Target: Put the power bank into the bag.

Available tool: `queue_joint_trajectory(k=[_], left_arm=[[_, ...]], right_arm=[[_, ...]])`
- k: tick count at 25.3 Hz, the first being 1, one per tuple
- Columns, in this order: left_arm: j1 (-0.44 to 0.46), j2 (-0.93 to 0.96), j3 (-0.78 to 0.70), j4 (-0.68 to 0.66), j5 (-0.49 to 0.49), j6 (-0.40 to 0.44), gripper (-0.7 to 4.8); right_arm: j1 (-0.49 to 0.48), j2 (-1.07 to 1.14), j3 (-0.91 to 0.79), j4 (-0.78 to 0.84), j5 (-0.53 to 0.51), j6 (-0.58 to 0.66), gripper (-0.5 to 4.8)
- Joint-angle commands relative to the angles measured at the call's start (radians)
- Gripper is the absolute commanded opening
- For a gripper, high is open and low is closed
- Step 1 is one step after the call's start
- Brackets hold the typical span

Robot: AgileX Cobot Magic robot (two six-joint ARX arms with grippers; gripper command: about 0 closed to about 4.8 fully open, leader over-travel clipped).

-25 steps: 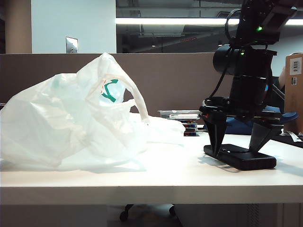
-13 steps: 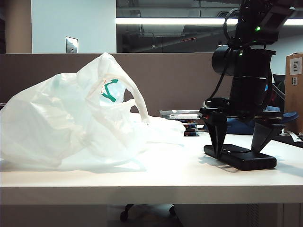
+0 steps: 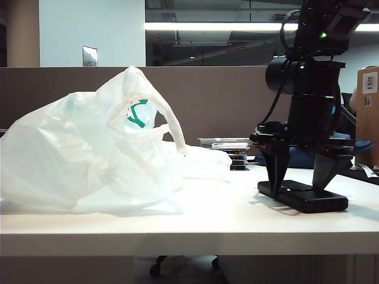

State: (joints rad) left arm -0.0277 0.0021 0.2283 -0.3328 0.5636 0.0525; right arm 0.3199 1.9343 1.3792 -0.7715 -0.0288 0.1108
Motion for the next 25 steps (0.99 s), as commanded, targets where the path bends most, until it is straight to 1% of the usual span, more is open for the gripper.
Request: queue_joint_trajectory(k=[1, 4, 6, 7, 8, 9, 11, 13, 14, 16, 17, 18, 20, 25], left_arm=[[-0.001, 0.000, 0.005, 0.037, -0.002, 0.000, -0.04], [-0.001, 0.000, 0.005, 0.045, -0.002, 0.000, 0.05], [-0.001, 0.000, 0.005, 0.051, -0.002, 0.000, 0.58], [-0.002, 0.000, 0.005, 0.070, -0.001, 0.000, 1.21], [-0.002, 0.000, 0.005, 0.090, 0.000, 0.000, 1.45], [-0.001, 0.000, 0.005, 0.131, 0.000, 0.000, 1.54], [-0.001, 0.000, 0.005, 0.197, 0.000, 0.000, 1.54], [-0.001, 0.000, 0.006, 0.228, 0.000, -0.001, 1.59], [-0.001, 0.000, 0.006, 0.237, 0.001, -0.003, 1.76], [-0.001, 0.000, 0.007, 0.269, 0.001, -0.021, 2.33], [-0.001, 0.000, 0.007, 0.295, 0.001, -0.039, 2.89], [-0.001, 0.000, 0.007, 0.317, 0.001, -0.046, 3.00], [-0.001, 0.000, 0.007, 0.350, 0.001, -0.063, 3.01], [-0.001, 0.050, 0.071, 0.348, 0.001, -0.065, 3.06]], right_arm=[[0.000, 0.016, -0.011, -0.043, 0.004, 0.002, 2.38], [0.000, 0.014, -0.010, -0.047, 0.004, 0.002, 2.38], [0.000, 0.010, -0.010, -0.047, 0.004, 0.002, 2.38], [0.000, 0.005, -0.009, -0.045, 0.004, 0.002, 2.38], [0.000, 0.002, -0.006, -0.047, 0.004, 0.002, 2.38], [0.000, -0.001, 0.003, -0.051, 0.004, 0.002, 2.38], [0.000, -0.003, 0.028, -0.068, 0.004, 0.002, 2.38], [0.000, -0.005, 0.053, -0.080, 0.004, 0.002, 2.38], [0.000, -0.007, 0.060, -0.083, 0.004, 0.002, 2.38], [0.000, -0.014, 0.072, -0.088, 0.004, 0.001, 2.38], [0.000, -0.022, 0.072, -0.088, 0.005, 0.001, 2.38], [-0.001, -0.027, 0.072, -0.087, 0.004, 0.001, 2.38], [-0.001, -0.037, 0.072, -0.086, 0.004, 0.001, 2.38], [-0.001, -0.057, 0.073, -0.088, 0.004, 0.001, 2.38]])
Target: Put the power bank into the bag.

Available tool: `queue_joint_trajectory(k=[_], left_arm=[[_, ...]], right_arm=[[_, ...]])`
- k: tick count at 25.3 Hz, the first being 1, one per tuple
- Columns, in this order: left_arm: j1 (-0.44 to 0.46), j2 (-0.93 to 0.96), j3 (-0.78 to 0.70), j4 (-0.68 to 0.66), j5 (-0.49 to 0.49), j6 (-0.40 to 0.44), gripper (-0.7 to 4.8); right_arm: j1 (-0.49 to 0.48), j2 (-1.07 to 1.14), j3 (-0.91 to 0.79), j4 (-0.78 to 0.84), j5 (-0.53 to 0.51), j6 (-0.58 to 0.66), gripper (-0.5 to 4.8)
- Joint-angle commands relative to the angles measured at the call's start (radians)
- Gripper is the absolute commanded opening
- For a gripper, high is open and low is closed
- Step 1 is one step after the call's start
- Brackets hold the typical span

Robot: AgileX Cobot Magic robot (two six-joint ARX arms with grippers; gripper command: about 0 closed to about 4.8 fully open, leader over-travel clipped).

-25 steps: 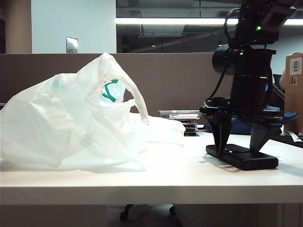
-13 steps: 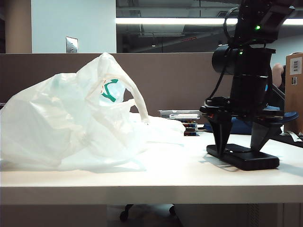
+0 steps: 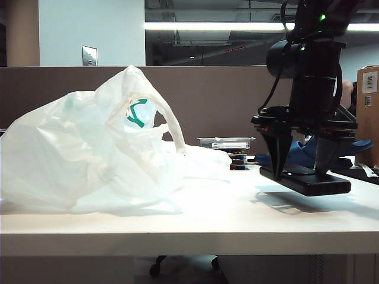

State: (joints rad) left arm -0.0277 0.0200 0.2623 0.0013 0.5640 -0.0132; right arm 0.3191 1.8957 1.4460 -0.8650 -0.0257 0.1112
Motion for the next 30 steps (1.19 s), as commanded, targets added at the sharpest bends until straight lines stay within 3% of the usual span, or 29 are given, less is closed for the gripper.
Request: queue_joint_trajectory(k=[1, 4, 6, 7, 12, 17, 19, 23, 27, 30], left_arm=[[-0.001, 0.049, 0.054, 0.014, 0.000, 0.003, 3.06], [-0.001, 0.152, 0.150, 0.014, 0.013, 0.009, 3.22], [-0.001, 0.208, 0.196, 0.014, 0.045, 0.055, 3.98], [-0.001, 0.274, 0.245, 0.013, 0.050, 0.108, 4.79], [-0.002, 0.471, 0.376, 0.013, 0.051, 0.191, 4.79], [-0.006, 0.712, 0.517, 0.013, 0.158, 0.208, 4.79], [-0.046, 0.783, 0.556, 0.011, 0.162, 0.253, 4.79], [-0.136, 0.888, 0.619, -0.003, 0.111, 0.319, 4.79], [-0.296, 1.004, 0.660, -0.005, -0.097, 0.348, 4.79], [-0.381, 1.086, 0.660, -0.003, -0.171, 0.384, 4.79]], right_arm=[[0.000, -0.021, 0.006, 0.005, 0.001, 0.001, 2.38], [0.000, -0.034, 0.007, 0.001, -0.002, 0.001, 2.38], [0.000, -0.040, 0.008, 0.000, -0.003, 0.001, 2.38], [0.000, -0.046, 0.013, -0.003, -0.003, 0.001, 2.38], [0.000, -0.065, 0.024, -0.006, -0.003, 0.001, 2.38], [0.000, -0.071, 0.058, -0.020, -0.004, 0.001, 2.38], [0.000, -0.071, 0.073, -0.024, -0.009, 0.001, 2.38], [0.000, -0.071, 0.087, -0.021, -0.022, 0.001, 2.38], [0.000, -0.071, 0.091, -0.024, -0.022, 0.001, 2.38], [0.000, -0.071, 0.091, -0.024, -0.039, 0.001, 2.38]])
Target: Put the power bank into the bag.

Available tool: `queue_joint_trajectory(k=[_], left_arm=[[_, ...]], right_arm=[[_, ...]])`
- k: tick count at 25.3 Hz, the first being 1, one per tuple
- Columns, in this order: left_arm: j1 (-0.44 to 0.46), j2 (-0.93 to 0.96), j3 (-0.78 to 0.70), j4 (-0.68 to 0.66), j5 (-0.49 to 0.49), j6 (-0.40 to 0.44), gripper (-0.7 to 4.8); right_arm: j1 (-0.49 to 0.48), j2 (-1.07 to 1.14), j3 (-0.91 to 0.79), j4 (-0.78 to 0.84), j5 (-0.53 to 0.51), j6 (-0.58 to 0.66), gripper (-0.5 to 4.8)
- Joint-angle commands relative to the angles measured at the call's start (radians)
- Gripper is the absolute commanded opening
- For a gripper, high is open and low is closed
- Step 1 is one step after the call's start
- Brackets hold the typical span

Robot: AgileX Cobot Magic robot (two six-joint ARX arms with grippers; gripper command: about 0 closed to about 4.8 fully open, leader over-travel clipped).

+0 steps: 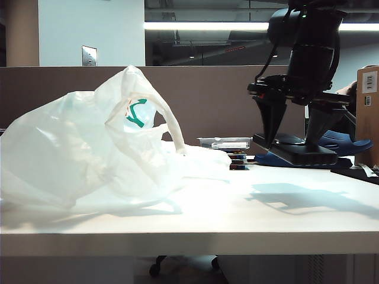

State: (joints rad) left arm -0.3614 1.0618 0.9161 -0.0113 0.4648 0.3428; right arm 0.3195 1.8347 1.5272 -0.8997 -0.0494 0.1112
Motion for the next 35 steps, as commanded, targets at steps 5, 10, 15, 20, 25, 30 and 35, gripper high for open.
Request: queue_joint_trajectory(k=[5, 10, 15, 20, 25, 30, 35], left_arm=[[-0.139, 0.180, 0.021, 0.021, -0.209, 0.073, 4.79], [-0.155, 0.256, 0.030, 0.020, -0.318, 0.117, 4.79], [-0.155, 0.279, 0.030, 0.014, -0.356, 0.181, 4.79], [-0.166, 0.276, 0.031, -0.029, -0.307, 0.169, 4.79], [-0.224, 0.277, 0.050, -0.044, -0.314, 0.177, 4.79], [-0.249, 0.291, 0.050, -0.055, -0.414, 0.185, 4.79], [-0.248, 0.305, 0.050, -0.058, -0.498, 0.246, 4.79]], right_arm=[[0.000, -0.010, 0.010, 0.010, -0.022, 0.001, 2.38], [0.000, -0.010, 0.010, 0.003, -0.024, 0.001, 2.38], [0.000, -0.010, 0.010, 0.006, -0.024, 0.001, 2.38], [0.000, -0.010, 0.010, 0.010, -0.024, 0.001, 2.38], [0.000, -0.010, 0.010, 0.008, -0.024, 0.001, 2.38], [0.000, -0.010, 0.010, 0.002, -0.038, 0.001, 2.38], [0.000, -0.010, 0.010, -0.013, -0.039, 0.001, 2.38]])
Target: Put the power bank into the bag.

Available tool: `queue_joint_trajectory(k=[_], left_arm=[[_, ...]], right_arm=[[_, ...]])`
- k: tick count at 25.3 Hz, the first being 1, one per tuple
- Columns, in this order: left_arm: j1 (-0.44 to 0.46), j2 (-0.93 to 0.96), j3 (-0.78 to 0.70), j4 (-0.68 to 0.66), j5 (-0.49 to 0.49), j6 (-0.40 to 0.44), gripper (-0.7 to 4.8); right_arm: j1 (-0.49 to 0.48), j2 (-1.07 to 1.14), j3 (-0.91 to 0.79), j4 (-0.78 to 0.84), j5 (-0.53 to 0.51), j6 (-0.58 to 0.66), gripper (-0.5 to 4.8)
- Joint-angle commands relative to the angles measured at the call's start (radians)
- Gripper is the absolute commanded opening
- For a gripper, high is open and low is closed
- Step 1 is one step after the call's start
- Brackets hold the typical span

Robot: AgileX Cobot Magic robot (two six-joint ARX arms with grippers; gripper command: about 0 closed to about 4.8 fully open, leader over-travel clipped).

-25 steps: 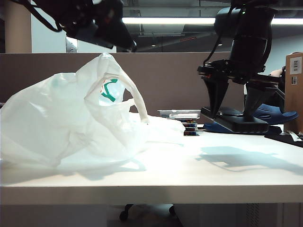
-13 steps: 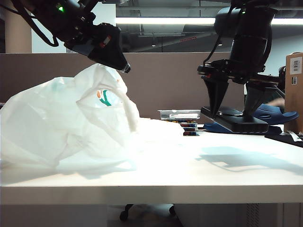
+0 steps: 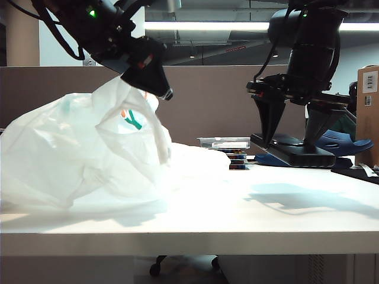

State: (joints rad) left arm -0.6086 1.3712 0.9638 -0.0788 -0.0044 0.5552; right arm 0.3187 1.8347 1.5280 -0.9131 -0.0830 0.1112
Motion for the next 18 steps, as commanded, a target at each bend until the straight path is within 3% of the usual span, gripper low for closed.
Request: queue_joint_trajectory(k=[1, 4, 12, 13, 16, 18], left_arm=[[-0.001, -0.004, 0.003, 0.009, -0.047, 0.041, 4.79], [0.000, 0.003, 0.003, 0.013, -0.145, 0.040, 4.79], [0.000, 0.032, 0.003, 0.015, -0.199, 0.076, 4.79], [0.000, 0.032, 0.003, 0.016, -0.224, 0.096, 4.50], [0.000, 0.032, 0.003, 0.016, -0.255, 0.121, 2.62], [0.000, 0.032, 0.003, 0.016, -0.270, 0.122, 1.91]], right_arm=[[0.000, -0.010, 0.009, -0.001, -0.005, 0.001, 2.38], [0.001, -0.010, 0.009, -0.003, -0.005, 0.001, 2.38], [0.001, -0.010, 0.009, -0.011, -0.006, 0.001, 2.38], [0.001, -0.010, 0.009, -0.011, -0.006, 0.001, 2.38], [0.001, -0.010, 0.009, -0.011, -0.010, 0.001, 2.38], [0.001, -0.010, 0.009, -0.011, -0.013, 0.001, 2.38]])
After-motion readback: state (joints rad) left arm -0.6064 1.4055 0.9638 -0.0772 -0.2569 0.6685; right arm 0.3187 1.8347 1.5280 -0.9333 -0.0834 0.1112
